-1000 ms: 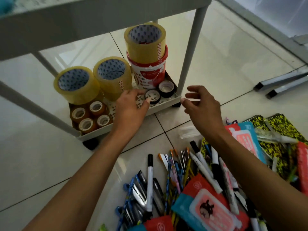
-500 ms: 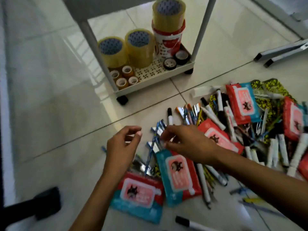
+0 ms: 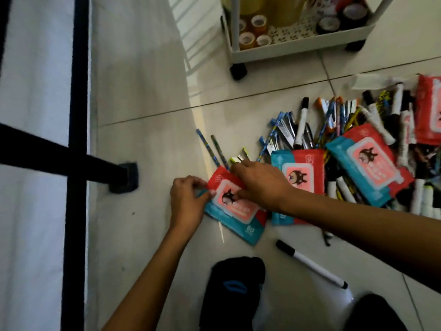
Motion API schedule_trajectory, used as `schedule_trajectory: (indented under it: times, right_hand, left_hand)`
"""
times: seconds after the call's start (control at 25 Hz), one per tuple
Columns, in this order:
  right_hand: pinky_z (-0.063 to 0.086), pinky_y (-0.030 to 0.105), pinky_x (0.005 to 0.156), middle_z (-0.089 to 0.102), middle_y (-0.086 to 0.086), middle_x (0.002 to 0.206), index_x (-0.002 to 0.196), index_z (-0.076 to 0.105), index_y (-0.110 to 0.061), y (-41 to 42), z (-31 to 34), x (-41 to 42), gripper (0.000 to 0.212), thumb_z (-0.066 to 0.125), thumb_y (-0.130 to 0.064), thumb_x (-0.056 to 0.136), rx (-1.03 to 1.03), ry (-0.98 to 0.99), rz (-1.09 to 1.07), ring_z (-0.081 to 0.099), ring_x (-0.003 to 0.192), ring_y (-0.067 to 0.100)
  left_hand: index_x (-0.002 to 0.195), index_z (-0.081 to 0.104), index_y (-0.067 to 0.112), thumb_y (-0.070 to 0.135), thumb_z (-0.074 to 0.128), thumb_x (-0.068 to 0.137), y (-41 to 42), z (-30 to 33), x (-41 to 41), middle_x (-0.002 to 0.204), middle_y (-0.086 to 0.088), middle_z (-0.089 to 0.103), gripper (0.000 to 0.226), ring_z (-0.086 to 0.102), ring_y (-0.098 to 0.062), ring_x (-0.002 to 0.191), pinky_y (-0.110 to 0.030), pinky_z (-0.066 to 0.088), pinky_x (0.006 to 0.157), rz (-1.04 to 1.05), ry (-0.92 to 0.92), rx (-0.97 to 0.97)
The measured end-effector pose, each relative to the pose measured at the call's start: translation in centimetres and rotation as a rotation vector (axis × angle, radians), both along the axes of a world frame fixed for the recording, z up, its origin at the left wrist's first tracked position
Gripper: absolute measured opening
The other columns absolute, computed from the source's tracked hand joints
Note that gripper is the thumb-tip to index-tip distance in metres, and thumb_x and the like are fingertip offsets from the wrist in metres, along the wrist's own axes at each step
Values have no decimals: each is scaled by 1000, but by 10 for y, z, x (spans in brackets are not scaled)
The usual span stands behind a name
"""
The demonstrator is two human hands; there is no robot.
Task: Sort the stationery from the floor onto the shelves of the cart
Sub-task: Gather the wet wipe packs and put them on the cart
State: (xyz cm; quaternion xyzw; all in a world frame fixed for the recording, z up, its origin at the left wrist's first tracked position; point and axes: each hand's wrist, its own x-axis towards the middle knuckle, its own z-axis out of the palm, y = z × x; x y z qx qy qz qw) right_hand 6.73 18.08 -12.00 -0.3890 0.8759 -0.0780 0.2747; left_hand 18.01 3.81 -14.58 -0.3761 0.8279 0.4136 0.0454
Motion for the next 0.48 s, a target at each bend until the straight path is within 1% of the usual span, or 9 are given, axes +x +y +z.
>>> schedule_trajectory:
  times: [0.04, 0.08, 0.12, 0.2, 0.24, 0.28, 0.32, 0.4, 0.48]
  right_hand:
    - [49, 38, 82, 61, 7, 118, 119, 53, -18, 0, -1, 1, 45, 69, -35, 81, -20, -44, -43, 59, 107, 30]
    - [50, 37, 80, 64, 7, 111, 112, 59, -17, 0, -1, 0, 37, 71, -32, 80, -55, -98, -94, 61, 103, 29]
    - [50, 35, 77, 67, 7, 103, 105, 63, -16, 1, 1, -2, 29, 72, -29, 81, -92, -150, -135, 62, 98, 28]
    - [48, 30, 71, 68, 4, 92, 98, 68, -15, 7, 10, -9, 18, 69, -27, 84, -150, -239, -204, 64, 90, 23]
    - [49, 30, 72, 68, 3, 92, 98, 68, -14, 11, 16, -13, 17, 68, -26, 86, -183, -283, -249, 65, 88, 21]
    - [51, 30, 74, 69, 3, 94, 98, 68, -13, 16, 21, -17, 17, 67, -26, 87, -221, -321, -306, 65, 87, 20]
    - [52, 30, 75, 70, 3, 95, 97, 68, -13, 22, 27, -19, 16, 67, -25, 87, -272, -372, -380, 65, 87, 19]
    - [56, 30, 71, 72, 3, 93, 94, 67, -13, 36, 39, -25, 11, 67, -22, 87, -407, -551, -591, 69, 84, 17]
    - [55, 22, 59, 73, 1, 89, 94, 65, -13, 48, 49, -32, 9, 64, -20, 89, -505, -770, -778, 71, 76, 10]
  left_hand:
    - [90, 64, 19, 17, 80, 73, -1, 1, 0, 103, -7, 58, 23, 60, -22, 96, -30, 49, 85, 3, 11, 14]
    - [90, 63, 20, 18, 79, 74, -1, 4, 0, 103, -5, 59, 23, 60, -21, 96, -26, 49, 81, 5, 31, 29]
    - [95, 62, 20, 20, 78, 76, -2, 7, 0, 105, -3, 59, 25, 59, -19, 97, -21, 47, 77, 17, 61, 53]
    - [113, 55, 22, 26, 75, 79, 0, 15, -1, 114, 2, 56, 40, 56, -14, 103, -14, 45, 75, 92, 105, 161]
    - [122, 49, 23, 29, 73, 81, 2, 21, -2, 116, 4, 55, 48, 55, -11, 103, -13, 45, 74, 150, 121, 248]
    - [127, 45, 24, 30, 71, 82, 6, 26, -5, 116, 5, 56, 52, 56, -9, 102, -13, 45, 73, 208, 135, 363]
    - [128, 45, 22, 30, 68, 85, 12, 31, -9, 115, 3, 60, 49, 59, -8, 100, -14, 47, 71, 256, 148, 494]
    - [125, 54, 14, 27, 60, 90, 27, 35, -19, 116, -5, 68, 38, 67, -13, 96, -20, 53, 72, 271, 173, 768]
    - [119, 60, 10, 20, 55, 92, 45, 37, -30, 112, -9, 71, 29, 70, -20, 96, -29, 58, 77, 248, 218, 961]
